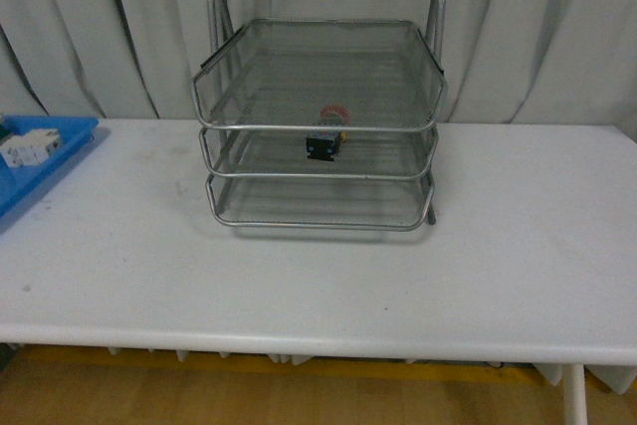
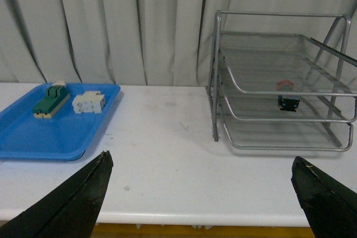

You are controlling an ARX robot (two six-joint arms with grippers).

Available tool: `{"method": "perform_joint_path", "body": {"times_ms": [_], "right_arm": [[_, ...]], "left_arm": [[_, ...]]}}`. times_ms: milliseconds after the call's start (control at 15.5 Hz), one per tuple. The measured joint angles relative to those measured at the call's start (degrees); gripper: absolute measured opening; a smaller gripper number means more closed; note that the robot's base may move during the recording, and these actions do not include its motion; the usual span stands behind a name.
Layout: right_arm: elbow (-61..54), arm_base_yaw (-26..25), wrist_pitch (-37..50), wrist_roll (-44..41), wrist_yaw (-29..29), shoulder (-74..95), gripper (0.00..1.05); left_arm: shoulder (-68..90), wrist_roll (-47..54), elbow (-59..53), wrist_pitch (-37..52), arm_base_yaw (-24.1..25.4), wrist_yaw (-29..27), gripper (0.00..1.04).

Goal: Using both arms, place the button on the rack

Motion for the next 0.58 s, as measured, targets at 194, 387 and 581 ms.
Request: {"method": "perform_joint_path", "body": {"times_ms": [194,387,581], "right_arm": [[0.0,0.0,-0.9,0.0,0.0,0.1,0.02],[0.0,0.0,-0.9,-0.1,0.0,0.1,0.06],[0.0,0.0,-0.9,-0.1,0.0,0.1,0.34]], "left_arm": [[0.0,0.0,0.0,0.0,0.0,0.0,0.98],[0.0,0.0,0.0,0.0,0.0,0.0,0.98],[0.0,0.0,0.0,0.0,0.0,0.0,0.98]]}}
